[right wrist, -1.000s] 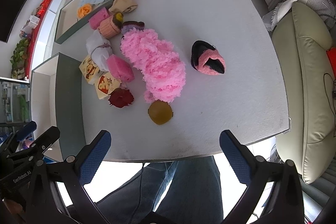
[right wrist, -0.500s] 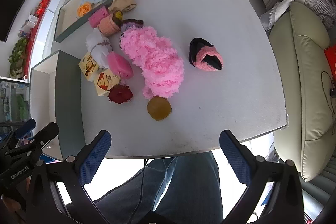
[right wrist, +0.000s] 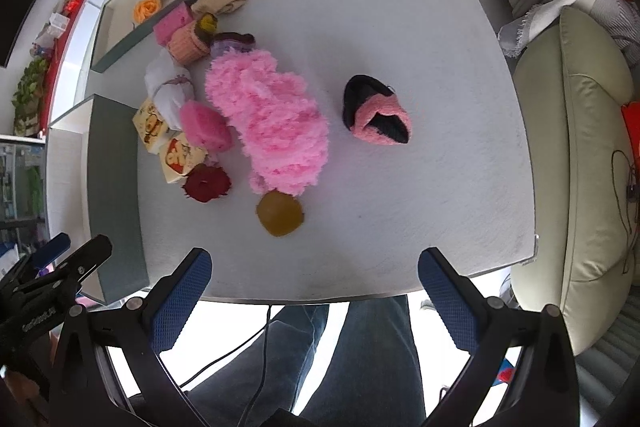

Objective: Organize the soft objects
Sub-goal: 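Move both tools toward the pink-and-black knit hat and red flower, then grasp the pink-and-black knit hat with the right tool while the left tool grasps the dark red flower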

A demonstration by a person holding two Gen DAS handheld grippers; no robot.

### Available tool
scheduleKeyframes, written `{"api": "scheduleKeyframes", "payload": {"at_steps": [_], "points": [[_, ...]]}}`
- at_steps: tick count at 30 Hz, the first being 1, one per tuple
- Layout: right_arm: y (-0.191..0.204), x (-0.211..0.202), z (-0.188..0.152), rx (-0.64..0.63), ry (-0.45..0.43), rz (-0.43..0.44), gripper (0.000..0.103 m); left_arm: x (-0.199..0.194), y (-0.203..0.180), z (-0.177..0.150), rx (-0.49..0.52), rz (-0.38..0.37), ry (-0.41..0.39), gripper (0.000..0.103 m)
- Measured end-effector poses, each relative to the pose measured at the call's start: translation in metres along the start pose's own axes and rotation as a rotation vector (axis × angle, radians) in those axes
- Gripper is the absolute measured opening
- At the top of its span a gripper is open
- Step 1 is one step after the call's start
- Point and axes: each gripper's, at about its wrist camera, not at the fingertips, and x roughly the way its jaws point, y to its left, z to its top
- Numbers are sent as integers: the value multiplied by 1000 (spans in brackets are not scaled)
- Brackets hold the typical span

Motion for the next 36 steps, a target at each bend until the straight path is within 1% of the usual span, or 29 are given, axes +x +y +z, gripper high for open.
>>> {"api": "scheduleKeyframes", "payload": {"at_steps": [4, 7, 10, 15, 23, 26, 28, 31, 36], "points": [[-17, 10, 8, 0, 34, -5, 103, 18, -12, 4, -33, 4, 48, 103], [-29, 21, 13, 7, 57, -9, 103, 31, -15, 8, -79, -7, 46, 103], [-39, 31, 19, 10, 77, -17, 103, 45, -15, 11, -133, 5, 54, 103], [-56, 45, 32, 28, 88, -34, 103, 61, -15, 20, -204, 0, 30, 103], [-73, 63, 57, 43, 72, -66, 103, 95, -7, 29, -298, 26, 49, 103], [-81, 69, 69, 60, 50, -57, 103, 110, 0, 33, -319, 25, 32, 103], [-84, 73, 77, 63, 41, -53, 103, 118, 4, 24, -327, 45, 23, 103], [-86, 80, 89, 52, 32, -66, 103, 131, 2, 31, -332, 50, 22, 103], [-85, 100, 106, 32, 40, -92, 103, 154, 6, 30, -355, 74, 27, 103]]}}
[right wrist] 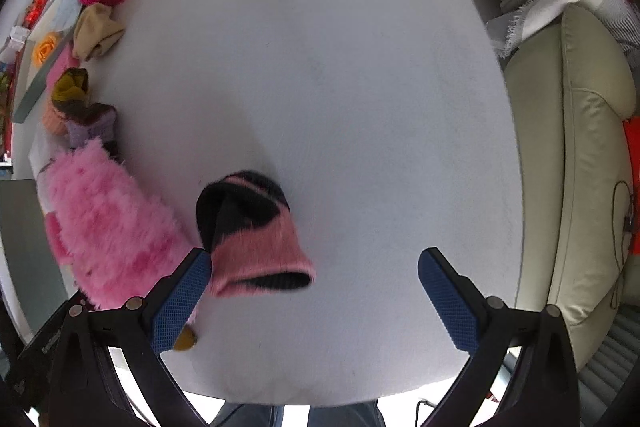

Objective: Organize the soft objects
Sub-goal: 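Grasp the pink-and-black knit hat with the right tool while the left tool grasps the dark red flower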

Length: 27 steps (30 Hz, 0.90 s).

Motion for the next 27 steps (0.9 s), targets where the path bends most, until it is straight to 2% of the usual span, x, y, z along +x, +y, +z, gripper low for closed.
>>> {"api": "scheduleKeyframes", "payload": {"at_steps": [5, 7, 11, 15, 20, 22, 27], "points": [[7, 30, 9, -10, 57, 8, 103, 27, 4, 3, -34, 8, 14, 103], [12, 40, 12, -32, 75, -1, 103, 38, 2, -24, -32, 30, 16, 103], [21, 55, 16, -66, 90, 4, 103, 59, 0, -26, -25, 14, -6, 103], [30, 58, 19, -124, 70, -43, 103, 73, 4, -26, -20, -14, -21, 103], [35, 57, 21, -145, 46, -42, 103, 86, 1, -31, -22, -13, -6, 103], [40, 51, 9, -141, 39, -44, 103, 84, 3, -29, -21, -9, 6, 103], [41, 49, 9, -146, 65, -47, 103, 74, 5, -23, -19, -3, 28, 103]]}}
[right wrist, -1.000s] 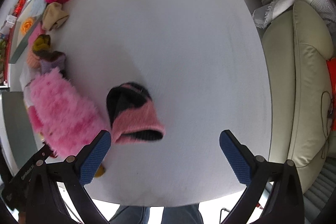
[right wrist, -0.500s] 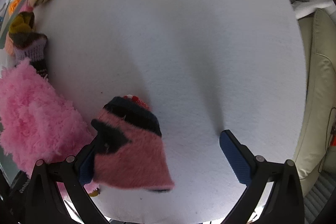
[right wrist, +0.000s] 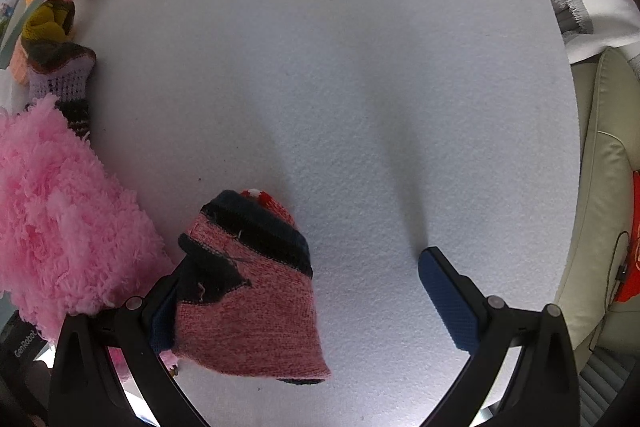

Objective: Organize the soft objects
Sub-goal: 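Grasp the pink-and-black knit hat with the right tool while the left tool grasps the dark red flower, then carry the knit hat and red flower over the white box with both tools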

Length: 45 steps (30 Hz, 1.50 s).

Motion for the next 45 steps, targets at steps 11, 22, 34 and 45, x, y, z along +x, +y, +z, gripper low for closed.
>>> {"api": "scheduleKeyframes", "payload": {"at_steps": [11, 22, 34, 45], "points": [[7, 16, 18, -40, 21, -7, 103, -56, -38, 20, 12, 8, 26, 103], [9, 15, 18, -35, 32, -8, 103, -58, -41, 24, 17, 3, 52, 103], [14, 5, 5, -64, 17, 10, 47, -70, -56, 19, 135, 1, 47, 49], [-4, -3, -18, 49, 41, 121, 32, -85, -41, -5, 256, -37, 29, 36]]}}
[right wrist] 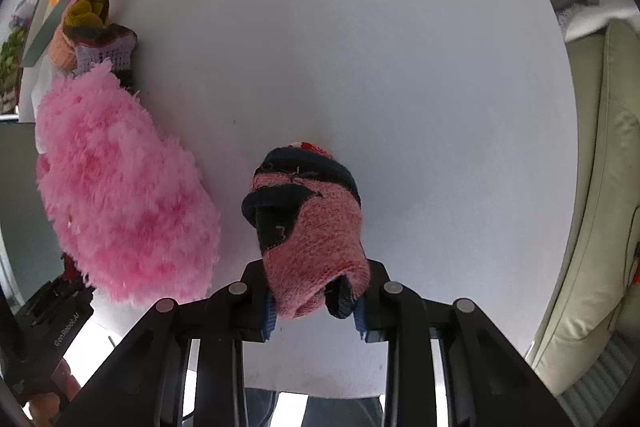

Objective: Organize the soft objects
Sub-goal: 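Carry the knit hat and red flower over the white box with both tools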

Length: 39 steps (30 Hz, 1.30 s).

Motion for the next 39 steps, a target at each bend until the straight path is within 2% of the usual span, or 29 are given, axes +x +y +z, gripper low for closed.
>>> {"api": "scheduleKeyframes", "payload": {"at_steps": [4, 14, 15, 17, 20, 27, 29, 31, 39], "points": [[-8, -2, -18, 45, 13, 29, 32, -8, 0, -11, 45, 0, -4, 36], [-7, -13, -58, 88, 11, 35, 32, -37, 5, -66, 123, -44, -28, 36], [-5, -14, -62, 89, 8, 33, 32, -39, 0, -57, 131, -43, -33, 36], [-2, -17, -59, 91, 4, 32, 32, -48, -3, -62, 154, -49, -55, 36], [3, -28, -65, 89, -6, 31, 32, -61, 1, -50, 177, -56, -80, 36], [22, -52, -79, 61, -26, 17, 32, -83, -9, -44, 211, -71, -151, 36], [13, -60, -69, 54, -31, 11, 32, -92, 2, -55, 216, -80, -164, 36], [19, -65, -67, 49, -37, 7, 32, -95, 18, -45, 215, -82, -173, 36], [41, -91, -69, 0, -72, -4, 32, -107, 40, -36, 183, -95, -221, 36]]}}
